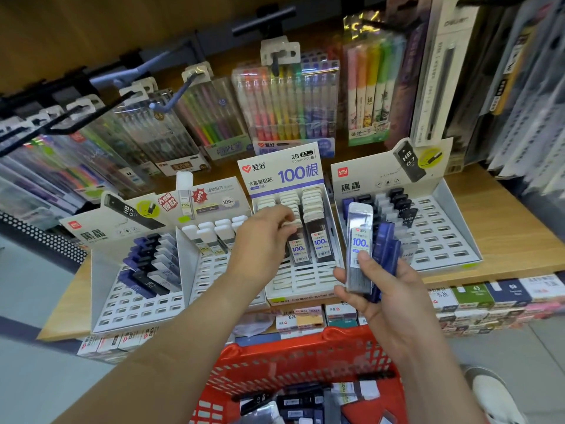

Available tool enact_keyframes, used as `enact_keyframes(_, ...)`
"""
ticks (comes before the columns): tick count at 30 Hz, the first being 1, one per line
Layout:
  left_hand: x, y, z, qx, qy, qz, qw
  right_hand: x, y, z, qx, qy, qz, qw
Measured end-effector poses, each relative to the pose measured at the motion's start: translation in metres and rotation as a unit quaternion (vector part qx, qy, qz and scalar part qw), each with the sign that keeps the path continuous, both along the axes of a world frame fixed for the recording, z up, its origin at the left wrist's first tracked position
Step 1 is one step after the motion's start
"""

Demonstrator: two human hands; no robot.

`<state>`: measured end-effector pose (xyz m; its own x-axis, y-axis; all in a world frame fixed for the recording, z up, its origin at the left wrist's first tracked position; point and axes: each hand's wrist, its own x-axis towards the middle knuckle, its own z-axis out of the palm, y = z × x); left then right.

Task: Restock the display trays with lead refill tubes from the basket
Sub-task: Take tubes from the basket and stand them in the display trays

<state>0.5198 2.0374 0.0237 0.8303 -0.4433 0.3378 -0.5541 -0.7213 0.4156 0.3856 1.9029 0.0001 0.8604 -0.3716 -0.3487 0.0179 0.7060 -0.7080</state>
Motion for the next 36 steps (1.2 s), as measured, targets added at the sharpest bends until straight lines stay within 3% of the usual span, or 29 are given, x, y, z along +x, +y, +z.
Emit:
enact_keyframes(6,0.007,0.002,0.001,0.018,-0.037,-0.007,0.999,0.002,0.004,0.003,-0.065,0.028,0.016,0.997)
enact_keyframes(9,0.001,0.002,0.010,-0.010,0.005,0.028,1.000,0.003,0.006,0.004,-0.097,0.031,0.033,0.994)
enact_keyframes(11,-0.012,0.001,0.022,-0.130,0.164,0.026,0.978,0.002,0.007,0.005,-0.112,0.023,0.061,0.992)
enact_keyframes(13,-0.026,0.001,0.034,-0.263,0.364,0.004,0.893,0.001,0.007,0.005,-0.122,0.012,0.086,0.989)
enact_keyframes(14,-0.030,0.005,0.038,-0.281,0.410,-0.008,0.868,0.001,0.007,0.005,-0.128,0.007,0.100,0.987)
enact_keyframes(16,-0.033,0.014,0.043,-0.277,0.439,-0.014,0.855,0.001,0.010,0.005,-0.142,0.002,0.119,0.983)
enact_keyframes(20,-0.028,0.031,0.054,-0.278,0.386,0.020,0.879,0.006,0.014,0.003,-0.178,0.027,0.078,0.981)
enact_keyframes(22,-0.018,0.044,0.059,-0.239,0.278,0.056,0.929,0.009,0.013,-0.001,-0.155,0.038,0.051,0.986)
enact_keyframes(25,-0.004,0.057,0.061,-0.082,0.096,0.054,0.991,0.011,0.010,-0.007,-0.106,0.052,0.022,0.993)
enact_keyframes(28,-0.004,0.055,0.051,0.028,0.035,0.014,0.999,0.013,0.011,-0.009,-0.082,0.051,0.014,0.995)
enact_keyframes(36,-0.002,0.043,0.017,0.097,0.014,-0.022,0.995,0.011,0.014,-0.013,-0.104,0.026,0.034,0.994)
